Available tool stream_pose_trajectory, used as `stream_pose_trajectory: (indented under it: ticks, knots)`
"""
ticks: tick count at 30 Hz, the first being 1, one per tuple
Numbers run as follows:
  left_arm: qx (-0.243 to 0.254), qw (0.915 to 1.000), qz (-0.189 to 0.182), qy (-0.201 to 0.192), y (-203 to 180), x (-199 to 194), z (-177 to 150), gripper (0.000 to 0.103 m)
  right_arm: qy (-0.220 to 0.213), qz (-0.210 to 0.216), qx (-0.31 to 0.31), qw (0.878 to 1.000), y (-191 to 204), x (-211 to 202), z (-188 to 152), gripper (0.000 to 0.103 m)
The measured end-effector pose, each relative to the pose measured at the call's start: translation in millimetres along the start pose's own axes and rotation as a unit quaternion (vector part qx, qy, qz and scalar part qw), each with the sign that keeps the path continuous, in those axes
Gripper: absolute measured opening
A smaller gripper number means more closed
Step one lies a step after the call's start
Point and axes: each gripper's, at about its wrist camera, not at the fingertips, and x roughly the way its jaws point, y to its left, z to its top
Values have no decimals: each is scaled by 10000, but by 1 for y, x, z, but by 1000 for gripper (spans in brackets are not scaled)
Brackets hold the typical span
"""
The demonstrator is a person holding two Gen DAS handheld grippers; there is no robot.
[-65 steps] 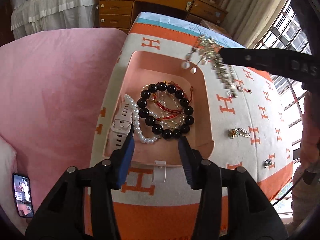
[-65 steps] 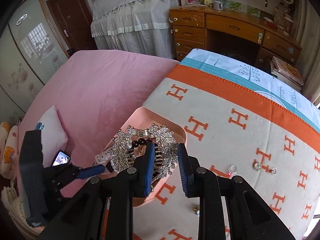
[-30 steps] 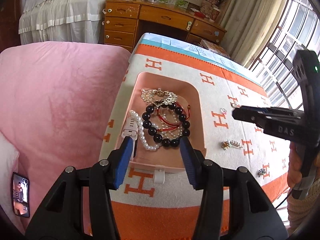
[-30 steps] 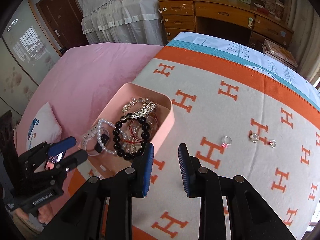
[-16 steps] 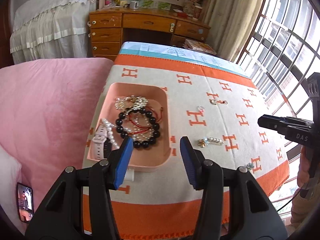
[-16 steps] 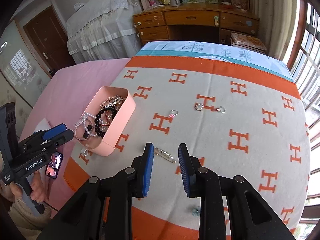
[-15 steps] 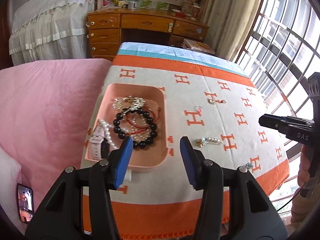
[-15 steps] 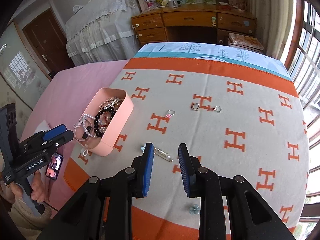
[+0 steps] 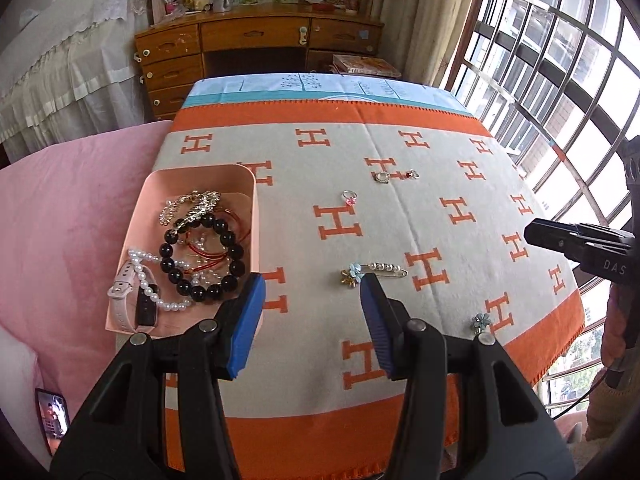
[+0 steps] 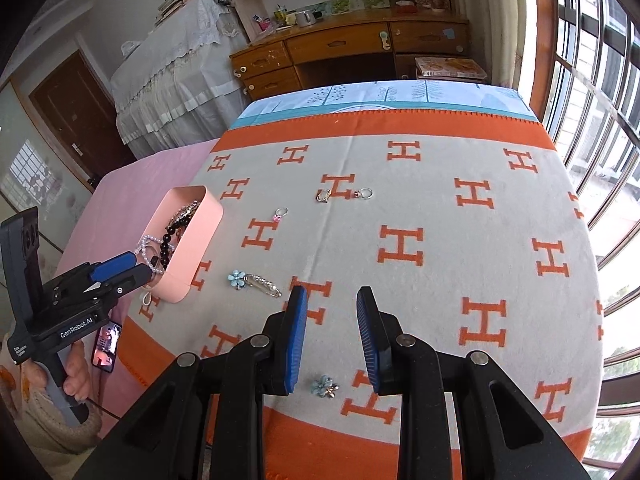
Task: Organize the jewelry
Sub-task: 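Grasp the pearl safety pin with the right tool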
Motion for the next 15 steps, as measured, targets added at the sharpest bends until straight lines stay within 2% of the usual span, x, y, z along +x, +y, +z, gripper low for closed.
stream_pose_trajectory:
  ticks: [10,15]
  knots:
    - [234,9986,-2,477,-22,52,0,46,425,338,-315,9980,13,53,-10,26]
    - [231,9981,14,577,-22,69,4,46,633,480,-604,9950,31,82,-7,26]
